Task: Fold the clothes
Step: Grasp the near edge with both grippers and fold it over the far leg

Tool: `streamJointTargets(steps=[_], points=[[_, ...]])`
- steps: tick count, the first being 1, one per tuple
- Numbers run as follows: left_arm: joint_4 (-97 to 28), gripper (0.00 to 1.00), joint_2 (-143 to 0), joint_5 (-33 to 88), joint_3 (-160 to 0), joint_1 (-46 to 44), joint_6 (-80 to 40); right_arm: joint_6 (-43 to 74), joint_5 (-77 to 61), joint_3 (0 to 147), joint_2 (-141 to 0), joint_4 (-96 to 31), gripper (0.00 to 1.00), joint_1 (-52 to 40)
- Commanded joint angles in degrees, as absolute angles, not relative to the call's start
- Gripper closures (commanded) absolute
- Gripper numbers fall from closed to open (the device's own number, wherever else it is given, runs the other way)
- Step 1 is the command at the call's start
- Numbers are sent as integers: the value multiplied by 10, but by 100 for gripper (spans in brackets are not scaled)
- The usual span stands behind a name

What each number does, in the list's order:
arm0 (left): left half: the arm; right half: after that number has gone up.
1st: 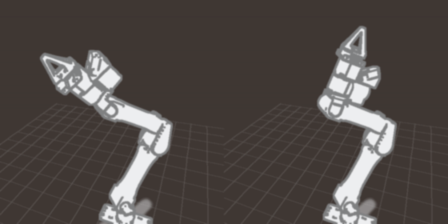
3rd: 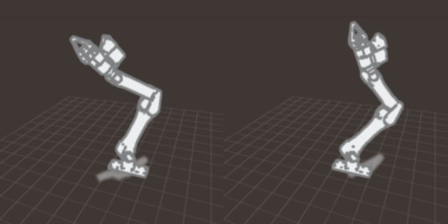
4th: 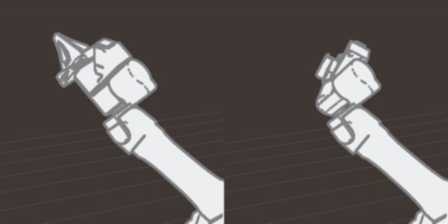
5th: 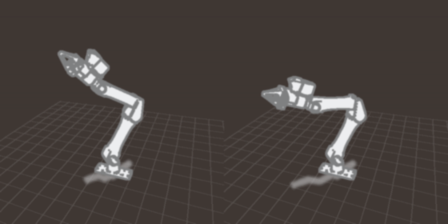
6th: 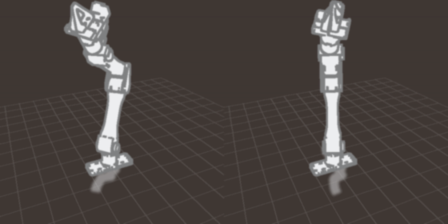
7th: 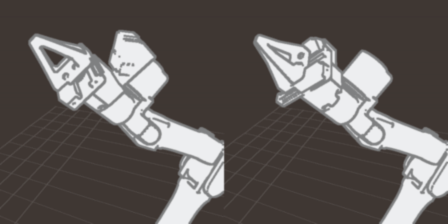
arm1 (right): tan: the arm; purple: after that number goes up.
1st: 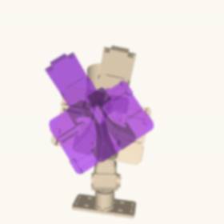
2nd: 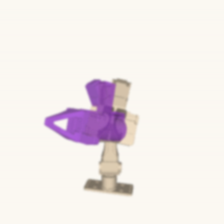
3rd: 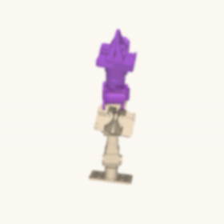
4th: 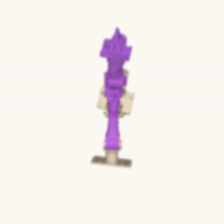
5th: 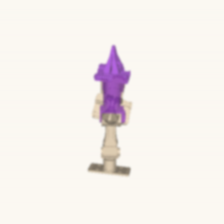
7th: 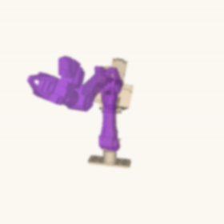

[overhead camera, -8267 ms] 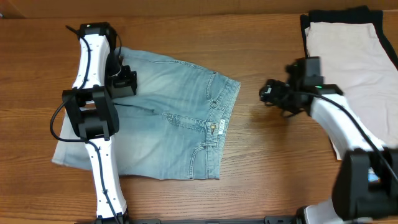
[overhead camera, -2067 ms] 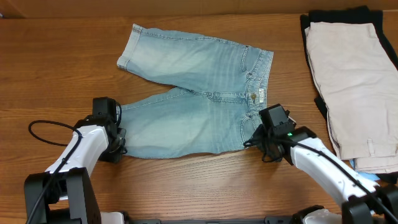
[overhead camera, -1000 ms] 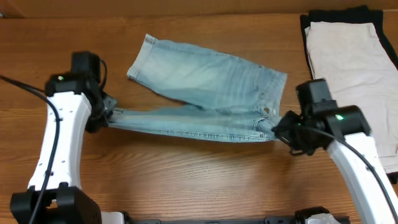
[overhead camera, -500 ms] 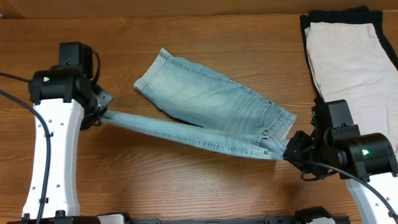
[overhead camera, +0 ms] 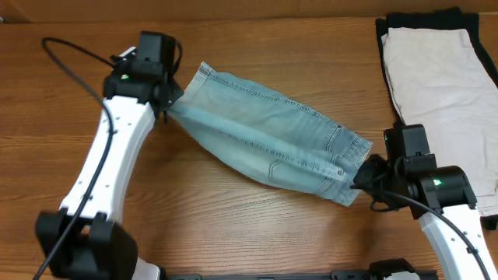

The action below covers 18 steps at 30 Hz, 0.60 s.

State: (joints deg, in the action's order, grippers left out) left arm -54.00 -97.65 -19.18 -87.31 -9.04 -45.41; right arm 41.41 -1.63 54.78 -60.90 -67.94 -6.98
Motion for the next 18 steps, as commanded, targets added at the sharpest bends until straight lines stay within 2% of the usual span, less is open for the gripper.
streamJointTargets(steps=[1, 18], points=[[-512, 96, -1015, -246, -889, -86, -455, 420, 61, 544, -622, -651, 96, -49], [-318, 94, -1110, -229, -889, -98, -463, 418, 96, 544, -826, -457, 96, -2]])
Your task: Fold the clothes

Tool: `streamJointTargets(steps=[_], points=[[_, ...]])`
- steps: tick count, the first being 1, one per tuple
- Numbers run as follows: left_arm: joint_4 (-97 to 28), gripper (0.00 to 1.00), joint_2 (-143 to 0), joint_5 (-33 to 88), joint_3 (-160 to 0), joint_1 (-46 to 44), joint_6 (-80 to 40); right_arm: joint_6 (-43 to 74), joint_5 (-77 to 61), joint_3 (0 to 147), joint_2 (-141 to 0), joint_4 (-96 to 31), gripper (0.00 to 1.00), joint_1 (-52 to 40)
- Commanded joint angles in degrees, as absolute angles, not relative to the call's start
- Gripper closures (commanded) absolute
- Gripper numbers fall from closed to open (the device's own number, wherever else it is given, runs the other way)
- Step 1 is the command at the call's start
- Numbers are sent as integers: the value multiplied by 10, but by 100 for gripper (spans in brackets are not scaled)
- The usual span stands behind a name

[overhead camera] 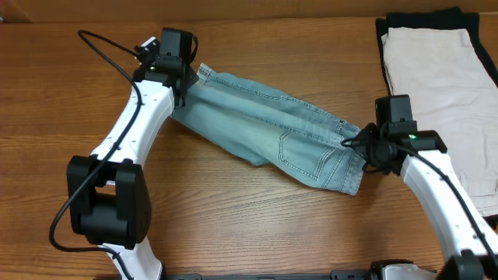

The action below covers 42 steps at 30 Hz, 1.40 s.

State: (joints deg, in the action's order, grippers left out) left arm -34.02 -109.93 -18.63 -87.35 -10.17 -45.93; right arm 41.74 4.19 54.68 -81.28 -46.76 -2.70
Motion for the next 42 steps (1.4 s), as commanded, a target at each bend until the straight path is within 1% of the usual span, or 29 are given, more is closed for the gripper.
streamJointTargets(steps=[1, 4, 5, 6, 7, 8, 9, 10, 11, 12, 16, 20, 23, 26, 28, 29, 30, 32, 34, 36, 39, 40, 42], points=[[-310, 94, -1113, -228, -889, -99, -463, 418, 96, 544, -831, -449, 96, 4], [-282, 91, -1129, -228, -889, -103, -463, 418, 91, 544, -842, -431, 96, 19], [-275, 85, -1132, -228, -889, -104, -463, 418, 91, 544, -844, -427, 96, 21], [-265, 72, -1140, -228, -889, -106, -463, 417, 90, 544, -848, -423, 94, 24], [-258, 52, -1145, -227, -889, -107, -463, 417, 90, 544, -850, -418, 85, 24], [-250, 28, -1151, -229, -889, -109, -462, 410, 88, 544, -853, -411, 67, 24], [-246, 0, -1155, -229, -889, -109, -462, 397, 81, 544, -855, -404, 46, 24], [-244, 0, -1157, -230, -889, -109, -459, 380, 70, 544, -855, -395, 29, 24], [-242, 0, -1157, -230, -889, -109, -450, 370, 63, 544, -855, -388, 9, 24], [-241, 0, -1157, -230, -889, -109, -440, 368, 63, 545, -855, -384, 0, 24], [-251, 0, -1147, -229, -905, -109, -364, 336, 34, 563, -855, -391, 0, 24], [-323, 0, -1128, -221, -943, -109, -319, 303, 8, 600, -855, -438, 0, 24], [-385, 0, -1125, -192, -978, -109, -278, 282, -14, 632, -855, -488, 0, 24], [-418, 0, -1125, -144, -984, -109, -242, 242, -62, 649, -855, -517, 0, 22], [-436, 1, -1128, -131, -983, -109, -239, 238, -79, 649, -855, -532, 0, 22], [-444, 2, -1128, -130, -981, -109, -239, 238, -83, 649, -855, -543, 0, 21], [-451, 7, -1131, -130, -977, -109, -239, 238, -83, 649, -855, -551, 0, 18], [-455, 19, -1133, -129, -967, -109, -239, 237, -89, 649, -855, -562, 0, 8], [-452, 26, -1134, -129, -953, -109, -239, 223, -109, 644, -855, -556, 1, -9], [-447, 27, -1138, -130, -938, -109, -239, 220, -113, 639, -858, -540, 1, -33], [-440, 23, -1142, -130, -923, -109, -239, 209, -107, 629, -872, -488, 3, -77], [-438, 21, -1142, -132, -920, -109, -239, 210, -96, 625, -888, -458, 5, -98], [-438, 19, -1142, -147, -920, -109, -239, 209, -91, 622, -916, -422, 7, -119]])
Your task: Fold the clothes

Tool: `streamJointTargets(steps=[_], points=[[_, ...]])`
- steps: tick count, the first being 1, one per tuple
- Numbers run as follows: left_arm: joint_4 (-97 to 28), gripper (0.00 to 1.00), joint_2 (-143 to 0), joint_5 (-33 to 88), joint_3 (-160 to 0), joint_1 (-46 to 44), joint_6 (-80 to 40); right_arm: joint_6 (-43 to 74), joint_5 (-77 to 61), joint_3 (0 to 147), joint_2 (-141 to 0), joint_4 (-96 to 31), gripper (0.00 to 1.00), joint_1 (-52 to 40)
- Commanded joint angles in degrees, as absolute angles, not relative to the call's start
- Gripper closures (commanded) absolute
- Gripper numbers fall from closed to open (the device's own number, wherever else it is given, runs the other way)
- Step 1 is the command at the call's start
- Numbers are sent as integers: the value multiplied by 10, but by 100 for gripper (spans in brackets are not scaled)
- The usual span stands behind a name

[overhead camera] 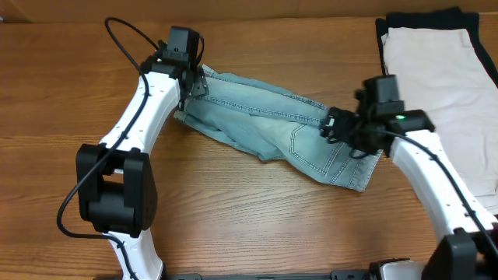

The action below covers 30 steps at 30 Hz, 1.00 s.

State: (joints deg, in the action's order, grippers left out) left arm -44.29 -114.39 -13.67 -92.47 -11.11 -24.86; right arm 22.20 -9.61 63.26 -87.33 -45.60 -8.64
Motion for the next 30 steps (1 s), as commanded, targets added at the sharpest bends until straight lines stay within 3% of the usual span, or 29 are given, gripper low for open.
streamJointTargets(steps=[1, 4, 7, 8, 9, 10, 12, 30], points=[[-436, 18, -1142, -161, -920, -109, -239, 209, -91, 622, -933, -404, 9, -128], [-429, 15, -1142, -190, -920, -108, -234, 192, -90, 622, -986, -359, 11, -149], [-411, 22, -1143, -151, -920, -107, -192, 199, -90, 622, -1025, -345, 14, -154], [-403, 30, -1145, -125, -920, -108, -170, 205, -91, 622, -1030, -343, 15, -154], [-394, 45, -1147, -99, -920, -109, -148, 209, -91, 622, -1030, -343, 15, -154], [-386, 68, -1151, -82, -920, -109, -138, 210, -91, 622, -1030, -342, 15, -152], [-380, 96, -1159, -72, -920, -110, -144, 210, -91, 625, -1028, -341, 16, -150], [-443, 96, -1303, -65, -920, -109, -155, 214, -91, 626, -1028, -362, 17, -141]])
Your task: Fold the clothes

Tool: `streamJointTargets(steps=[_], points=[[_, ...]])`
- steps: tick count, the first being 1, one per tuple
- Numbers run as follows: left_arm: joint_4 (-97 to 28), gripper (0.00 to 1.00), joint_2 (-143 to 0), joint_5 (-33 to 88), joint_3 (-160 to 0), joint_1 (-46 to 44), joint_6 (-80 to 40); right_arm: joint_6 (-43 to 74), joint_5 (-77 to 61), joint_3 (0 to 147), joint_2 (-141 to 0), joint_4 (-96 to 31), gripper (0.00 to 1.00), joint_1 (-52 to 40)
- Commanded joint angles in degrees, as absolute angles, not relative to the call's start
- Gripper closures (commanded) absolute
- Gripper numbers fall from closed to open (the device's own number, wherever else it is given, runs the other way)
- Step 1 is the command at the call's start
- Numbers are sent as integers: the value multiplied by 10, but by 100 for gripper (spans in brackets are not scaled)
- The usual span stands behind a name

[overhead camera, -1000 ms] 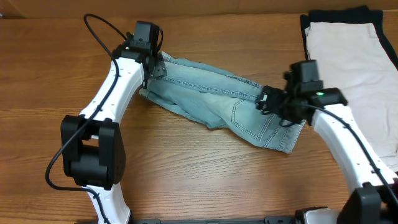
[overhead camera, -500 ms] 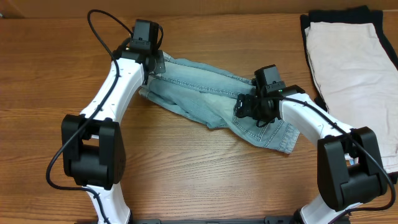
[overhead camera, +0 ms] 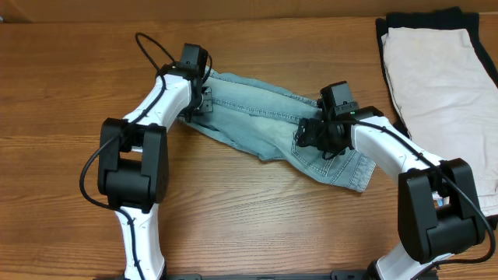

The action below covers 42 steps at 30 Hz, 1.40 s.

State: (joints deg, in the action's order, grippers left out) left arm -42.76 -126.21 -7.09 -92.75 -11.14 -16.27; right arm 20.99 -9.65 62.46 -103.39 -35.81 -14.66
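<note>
A light blue denim garment (overhead camera: 261,117) lies crumpled across the middle of the wooden table (overhead camera: 233,218), running from the upper left down to the right. My left gripper (overhead camera: 202,99) is at its left end, with bunched cloth at the fingers, apparently shut on it. My right gripper (overhead camera: 306,135) sits on top of the garment right of its middle, pinching a raised fold. Its waistband end (overhead camera: 354,169) lies flat behind that gripper. The overhead view hides both sets of fingertips.
A flat cream garment (overhead camera: 436,78) lies on a black cloth (overhead camera: 382,35) at the right edge of the table, close to my right arm's elbow. Black cables loop over the left arm (overhead camera: 148,47).
My right gripper has moved left over the denim, carrying the fold toward the middle. My left gripper has shifted a little to the right. The garment is shorter and more bunched.
First the denim was stretched out diagonally between my two grippers, one at each end. Then both grippers stood higher on the table and closer together, with the cloth slackening. Now the right end is doubled over toward the middle.
</note>
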Motion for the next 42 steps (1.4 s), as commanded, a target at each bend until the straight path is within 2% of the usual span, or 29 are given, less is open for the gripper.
streamJointTargets(steps=[1, 11, 21, 26, 28, 34, 40, 42], points=[[-454, 96, -1304, -66, -920, -108, -155, 214, -91, 626, -1028, -363, 17, -141], [-634, 96, -1304, -95, -920, -31, -307, 214, -91, 627, -1028, -367, 17, -141], [-691, 96, -1303, -109, -966, -4, -256, 214, -95, 626, -1028, -366, 18, -141], [-736, 95, -1303, -94, -1051, -24, -193, 215, -95, 626, -1028, -363, 35, -141], [-763, 94, -1303, -96, -1090, -31, -183, 221, -95, 626, -1028, -361, 38, -141], [-826, 96, -1303, -96, -1182, -39, -174, 225, -95, 626, -1028, -361, 38, -141], [-850, 96, -1304, -91, -1169, -42, -176, 225, -96, 626, -1028, -363, 37, -141], [-870, 90, -1304, -93, -1159, -41, -212, 225, -95, 626, -1028, -365, 36, -141]])
